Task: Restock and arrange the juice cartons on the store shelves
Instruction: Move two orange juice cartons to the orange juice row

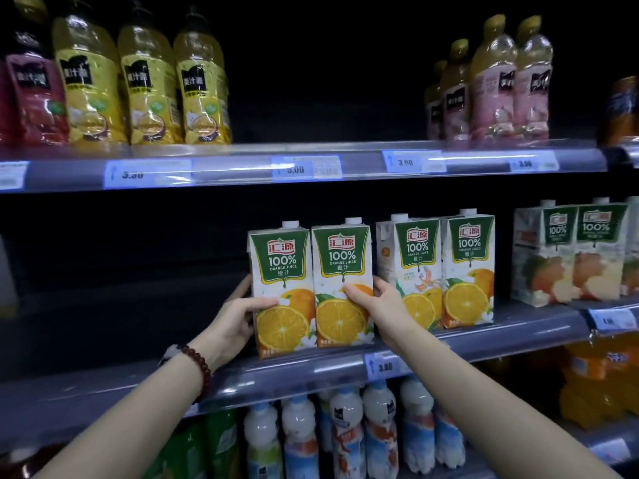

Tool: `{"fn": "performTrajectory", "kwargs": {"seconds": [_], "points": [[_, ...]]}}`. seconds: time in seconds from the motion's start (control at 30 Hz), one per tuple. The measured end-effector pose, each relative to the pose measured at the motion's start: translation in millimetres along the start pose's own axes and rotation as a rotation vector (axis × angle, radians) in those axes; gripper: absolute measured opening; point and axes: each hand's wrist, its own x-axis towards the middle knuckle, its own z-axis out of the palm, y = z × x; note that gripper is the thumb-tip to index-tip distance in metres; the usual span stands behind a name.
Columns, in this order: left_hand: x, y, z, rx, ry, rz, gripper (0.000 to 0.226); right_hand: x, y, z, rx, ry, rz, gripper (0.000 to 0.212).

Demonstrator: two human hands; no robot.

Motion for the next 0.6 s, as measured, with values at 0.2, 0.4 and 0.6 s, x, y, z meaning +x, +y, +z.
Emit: {"fn": "performTrajectory", "kwargs": {"seconds": [0.2, 0.4, 0.6], "points": [[-18, -12, 8, 0.102, 0.138, 0.119, 0.079, -13, -1, 5, -0.165, 0.028, -0.020, 0.044], [-52, -17, 14, 0.556, 0.320, 0.212, 0.067, -20, -10, 9, -0.469, 0.127, -0.049, 0.056], [-76, -16, 10, 0.670, 0.296, 0.168, 0.061, -47, -6, 5, -0.542, 0.178, 0.017, 0.060]]}}
